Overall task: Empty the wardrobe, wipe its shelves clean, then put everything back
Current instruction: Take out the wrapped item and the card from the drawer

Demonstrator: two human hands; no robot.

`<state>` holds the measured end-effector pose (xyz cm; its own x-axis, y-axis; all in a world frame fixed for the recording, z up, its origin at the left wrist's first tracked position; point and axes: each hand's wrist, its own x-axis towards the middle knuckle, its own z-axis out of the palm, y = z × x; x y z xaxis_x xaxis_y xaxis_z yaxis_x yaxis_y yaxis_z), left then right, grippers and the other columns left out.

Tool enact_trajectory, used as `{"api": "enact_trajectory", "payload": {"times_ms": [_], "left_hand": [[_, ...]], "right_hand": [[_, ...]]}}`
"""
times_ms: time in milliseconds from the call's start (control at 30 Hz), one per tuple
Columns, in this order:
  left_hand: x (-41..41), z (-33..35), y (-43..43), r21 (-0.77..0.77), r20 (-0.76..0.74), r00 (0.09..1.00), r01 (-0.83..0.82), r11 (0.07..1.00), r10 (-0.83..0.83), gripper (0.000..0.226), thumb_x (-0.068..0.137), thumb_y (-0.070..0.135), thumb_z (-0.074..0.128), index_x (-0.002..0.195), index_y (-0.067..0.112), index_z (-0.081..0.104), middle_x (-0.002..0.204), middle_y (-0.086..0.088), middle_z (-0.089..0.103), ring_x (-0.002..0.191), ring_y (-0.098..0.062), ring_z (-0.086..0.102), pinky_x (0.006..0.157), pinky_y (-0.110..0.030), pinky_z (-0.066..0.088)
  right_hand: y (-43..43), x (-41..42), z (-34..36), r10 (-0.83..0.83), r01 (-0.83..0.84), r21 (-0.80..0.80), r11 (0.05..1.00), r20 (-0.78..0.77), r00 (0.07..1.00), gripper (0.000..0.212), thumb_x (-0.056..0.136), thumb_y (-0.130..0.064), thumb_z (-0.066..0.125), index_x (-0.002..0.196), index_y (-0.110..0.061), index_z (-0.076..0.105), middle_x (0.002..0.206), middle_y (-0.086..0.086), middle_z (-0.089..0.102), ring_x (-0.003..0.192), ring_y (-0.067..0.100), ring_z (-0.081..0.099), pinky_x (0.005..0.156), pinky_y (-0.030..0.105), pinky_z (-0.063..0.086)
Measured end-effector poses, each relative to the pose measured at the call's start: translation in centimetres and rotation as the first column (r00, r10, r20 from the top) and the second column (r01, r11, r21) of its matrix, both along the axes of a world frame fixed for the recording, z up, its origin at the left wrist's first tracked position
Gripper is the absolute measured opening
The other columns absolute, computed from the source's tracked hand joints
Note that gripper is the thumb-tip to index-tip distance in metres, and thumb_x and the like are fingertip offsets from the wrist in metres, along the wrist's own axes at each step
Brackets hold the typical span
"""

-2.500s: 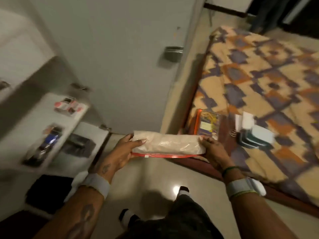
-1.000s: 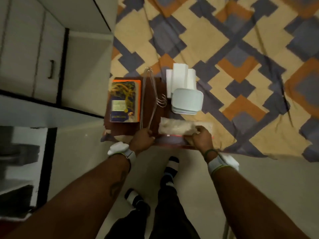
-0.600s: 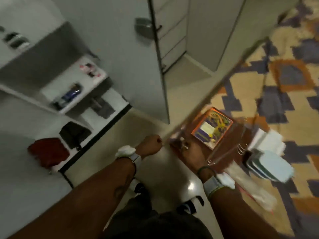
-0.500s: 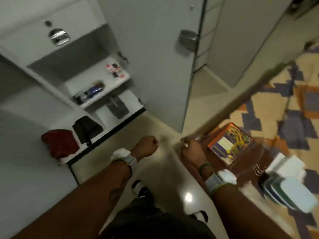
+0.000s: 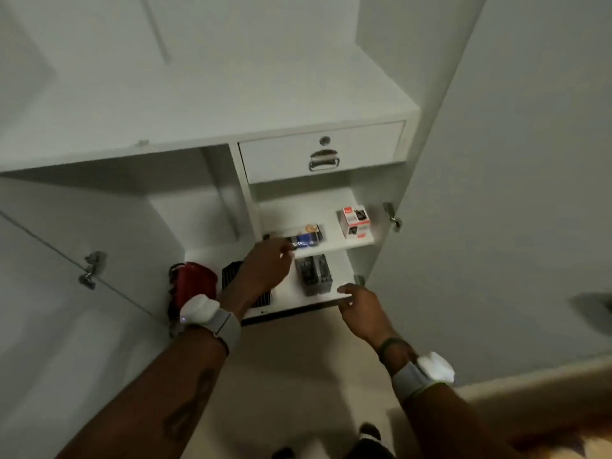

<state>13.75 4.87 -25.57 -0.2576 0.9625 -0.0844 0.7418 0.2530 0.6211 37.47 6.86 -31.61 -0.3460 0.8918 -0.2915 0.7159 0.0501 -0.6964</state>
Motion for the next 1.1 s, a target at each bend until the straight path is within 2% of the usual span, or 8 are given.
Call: {"api": "enact_trajectory", "payload": {"times_ms": [133, 233, 400, 533, 733, 833, 1000, 1100], "left_hand": [[-3.5, 6.9, 9.3, 0.411, -0.148, 0.978, -0.072, 0.909, 0.145, 0.023, 0.094, 0.015, 0.056, 0.113, 0.014, 0.068, 0.117, -0.002, 0.066, 0.109, -0.019, 0.06, 0.095, -0.034, 0.049], [-5.9, 10.4, 15.8, 0.551, -0.3, 0.912, -0.075, 0.831, 0.281, 0.025, 0.095, 0.023, 0.054, 0.115, 0.016, 0.067, 0.12, -0.003, 0.064, 0.116, -0.024, 0.056, 0.099, -0.037, 0.046], [-8.6, 8.0, 22.7, 0.202, -0.491, 0.832, -0.18, 0.963, 0.259, 0.05, 0.105, 0.05, 0.026, 0.149, 0.034, 0.043, 0.159, 0.001, 0.038, 0.147, -0.03, 0.03, 0.118, -0.052, 0.019], [-9.2, 6.7, 23.4, 0.221, -0.518, 0.805, -0.202, 0.954, 0.29, 0.059, 0.1, 0.056, 0.014, 0.151, 0.041, 0.038, 0.161, 0.006, 0.034, 0.148, -0.028, 0.026, 0.118, -0.051, 0.017], [-9.5, 6.9, 23.5, 0.177, -0.514, 0.81, -0.223, 0.958, 0.284, 0.056, 0.101, 0.056, 0.02, 0.153, 0.042, 0.035, 0.163, 0.007, 0.031, 0.15, -0.026, 0.023, 0.119, -0.049, 0.015], [-9.6, 7.4, 23.7, 0.138, -0.478, 0.834, -0.238, 0.961, 0.275, 0.053, 0.103, 0.055, 0.022, 0.153, 0.043, 0.032, 0.164, 0.008, 0.027, 0.152, -0.025, 0.018, 0.121, -0.048, 0.01], [-9.6, 9.3, 23.6, -0.005, -0.383, 0.9, -0.226, 0.974, 0.207, 0.052, 0.105, 0.054, 0.025, 0.156, 0.044, 0.024, 0.168, 0.01, 0.014, 0.155, -0.021, 0.005, 0.123, -0.045, 0.001], [-8.9, 9.9, 22.8, -0.034, -0.368, 0.911, -0.216, 0.976, 0.189, 0.055, 0.106, 0.053, 0.021, 0.159, 0.04, 0.018, 0.169, 0.007, 0.007, 0.155, -0.023, 0.0, 0.124, -0.048, -0.003]], "right_hand": [[10.2, -5.5, 3.9, 0.087, -0.073, 0.244, 0.967, -0.047, 0.995, 0.035, 0.094, -0.007, 0.059, 0.13, -0.009, 0.062, 0.133, 0.01, 0.061, 0.125, 0.025, 0.055, 0.1, 0.014, 0.029], [16.3, -9.0, 5.8, 0.169, -0.126, 0.398, 0.909, -0.074, 0.983, 0.044, 0.095, -0.007, 0.058, 0.138, -0.007, 0.055, 0.142, 0.013, 0.055, 0.134, 0.027, 0.048, 0.112, 0.023, 0.027], [23.3, -12.2, 5.2, 0.247, -0.252, 0.445, 0.86, 0.069, 0.966, 0.062, 0.092, -0.007, 0.057, 0.151, -0.011, 0.041, 0.153, 0.013, 0.041, 0.137, 0.031, 0.042, 0.11, 0.047, 0.04], [26.2, -13.1, 3.1, 0.287, -0.33, 0.515, 0.791, 0.165, 0.944, 0.068, 0.082, -0.002, 0.06, 0.148, -0.009, 0.044, 0.149, 0.014, 0.045, 0.129, 0.034, 0.046, 0.096, 0.05, 0.049], [27.6, -14.9, 2.6, 0.184, -0.379, 0.631, 0.677, 0.354, 0.917, 0.022, 0.091, -0.023, 0.065, 0.107, -0.008, 0.069, 0.123, 0.017, 0.057, 0.105, 0.039, 0.057, 0.08, 0.05, 0.048], [28.1, -14.7, 3.1, 0.2, -0.366, 0.645, 0.671, 0.318, 0.927, 0.021, 0.097, -0.027, 0.061, 0.1, -0.01, 0.072, 0.118, 0.016, 0.06, 0.098, 0.037, 0.061, 0.082, 0.048, 0.044], [27.0, -14.1, 5.0, 0.221, -0.319, 0.578, 0.751, 0.235, 0.946, 0.024, 0.101, -0.024, 0.052, 0.112, -0.013, 0.07, 0.128, 0.013, 0.057, 0.113, 0.034, 0.057, 0.097, 0.047, 0.037], [24.8, -12.8, 5.5, 0.229, -0.315, 0.562, 0.765, 0.22, 0.948, 0.022, 0.1, -0.024, 0.054, 0.111, -0.015, 0.07, 0.125, 0.011, 0.057, 0.112, 0.033, 0.058, 0.094, 0.047, 0.039]]}}
